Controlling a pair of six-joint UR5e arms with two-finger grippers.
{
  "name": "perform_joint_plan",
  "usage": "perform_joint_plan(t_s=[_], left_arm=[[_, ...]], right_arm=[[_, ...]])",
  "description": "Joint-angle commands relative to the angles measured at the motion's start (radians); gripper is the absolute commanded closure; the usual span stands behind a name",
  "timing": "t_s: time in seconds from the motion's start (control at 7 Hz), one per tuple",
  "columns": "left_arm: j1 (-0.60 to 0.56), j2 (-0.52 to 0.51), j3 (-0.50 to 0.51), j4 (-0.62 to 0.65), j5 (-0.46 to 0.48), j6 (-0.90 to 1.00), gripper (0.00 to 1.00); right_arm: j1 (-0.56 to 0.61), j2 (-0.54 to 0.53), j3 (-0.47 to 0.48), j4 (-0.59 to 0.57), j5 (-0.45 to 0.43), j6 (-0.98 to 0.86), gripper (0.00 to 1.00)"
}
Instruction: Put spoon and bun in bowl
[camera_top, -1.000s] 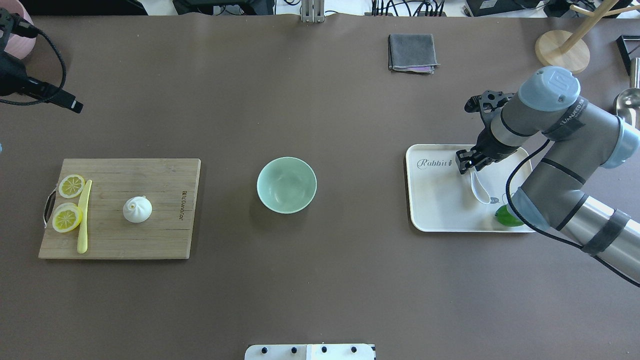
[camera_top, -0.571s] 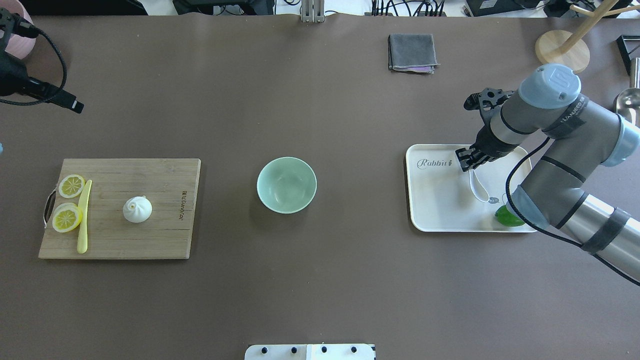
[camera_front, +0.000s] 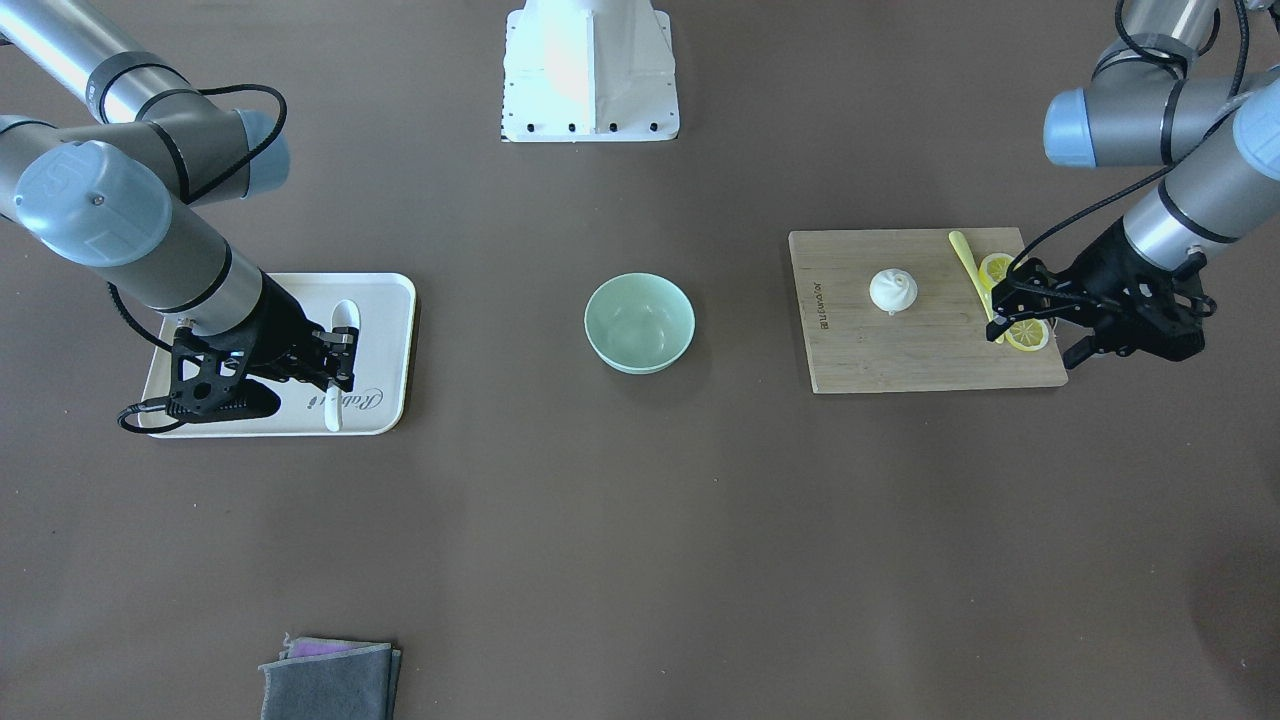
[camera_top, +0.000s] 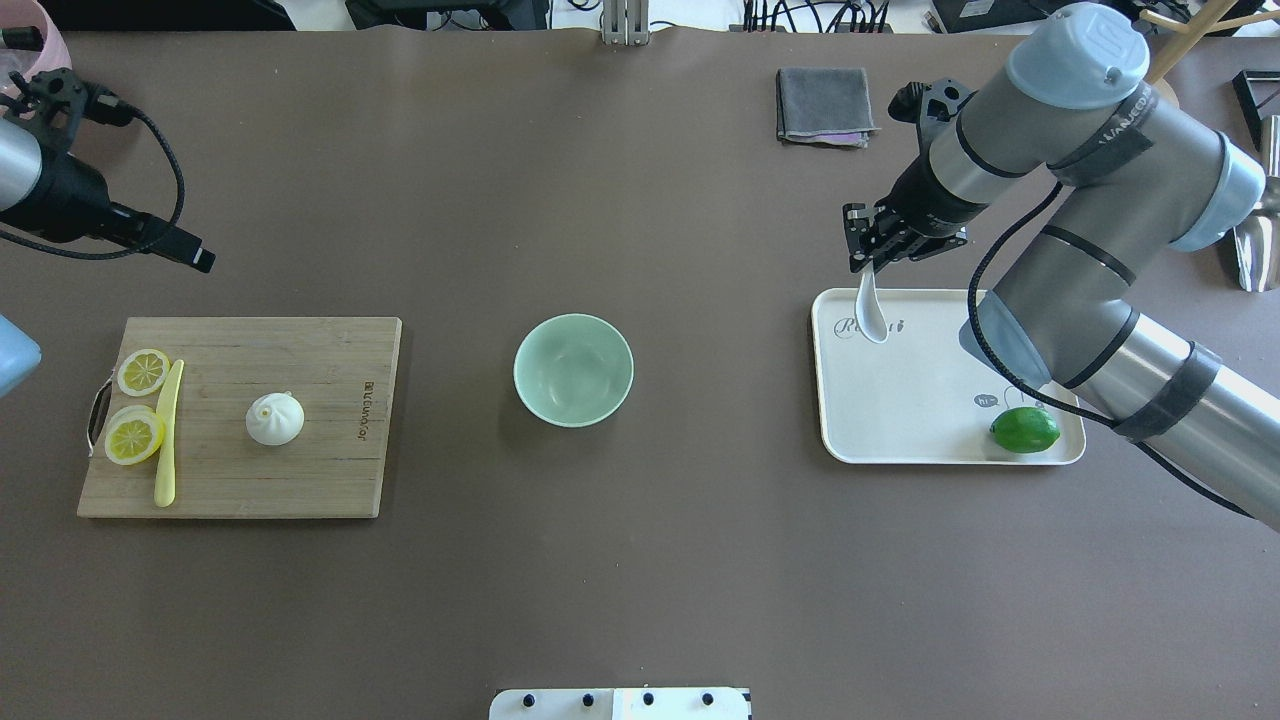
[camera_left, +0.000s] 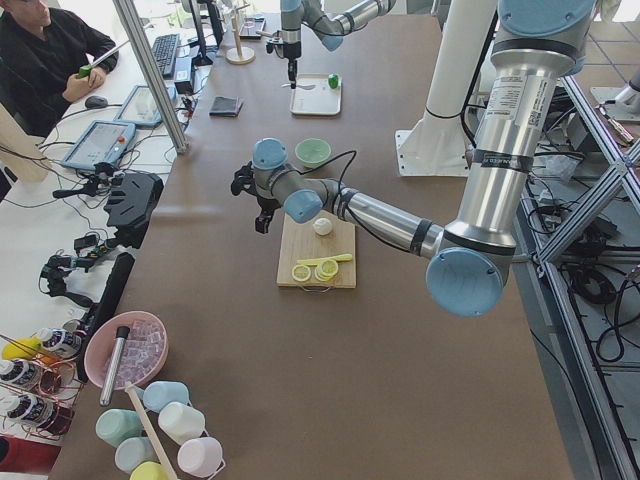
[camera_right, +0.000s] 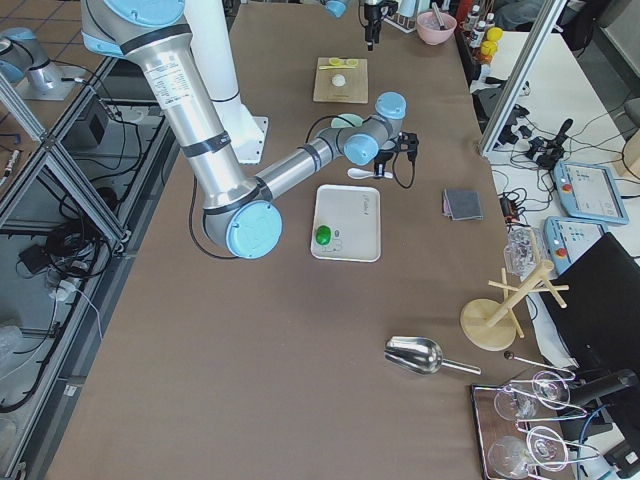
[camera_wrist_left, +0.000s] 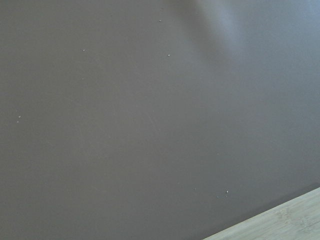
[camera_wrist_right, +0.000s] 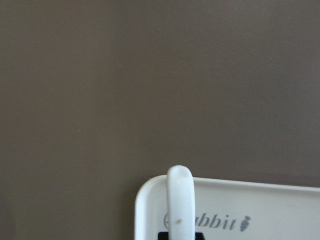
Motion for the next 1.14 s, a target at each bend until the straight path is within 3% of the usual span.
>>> perform_joint_plan(t_s=[0.0, 0.14, 0.71, 0.86, 1.0], left_arm=[[0.085, 0.101, -0.067, -0.079, 0.044, -0.117, 0.03], [0.183, 0.126, -0.068, -0.163, 0.151, -0.221, 0.03], [0.352, 0.127, -0.070, -0.227, 0.253, -0.391, 0.03], [0.372, 0.129, -0.068, -0.227, 0.265, -0.392, 0.13], [0.375, 0.129, -0.067, -0.227, 0.267, -0.392, 0.44]], right_arm=[[-0.027, 0.070, 0.006, -0.027, -0.016, 0.099, 1.00], [-0.064, 0.100, 0.003, -0.026, -0.058, 0.139, 1.00], [-0.128, 0.182, -0.001, -0.027, -0.108, 0.239, 1.00], [-0.138, 0.195, -0.004, -0.027, -0.117, 0.247, 1.00], [-0.144, 0.199, -0.004, -0.027, -0.120, 0.247, 1.00]])
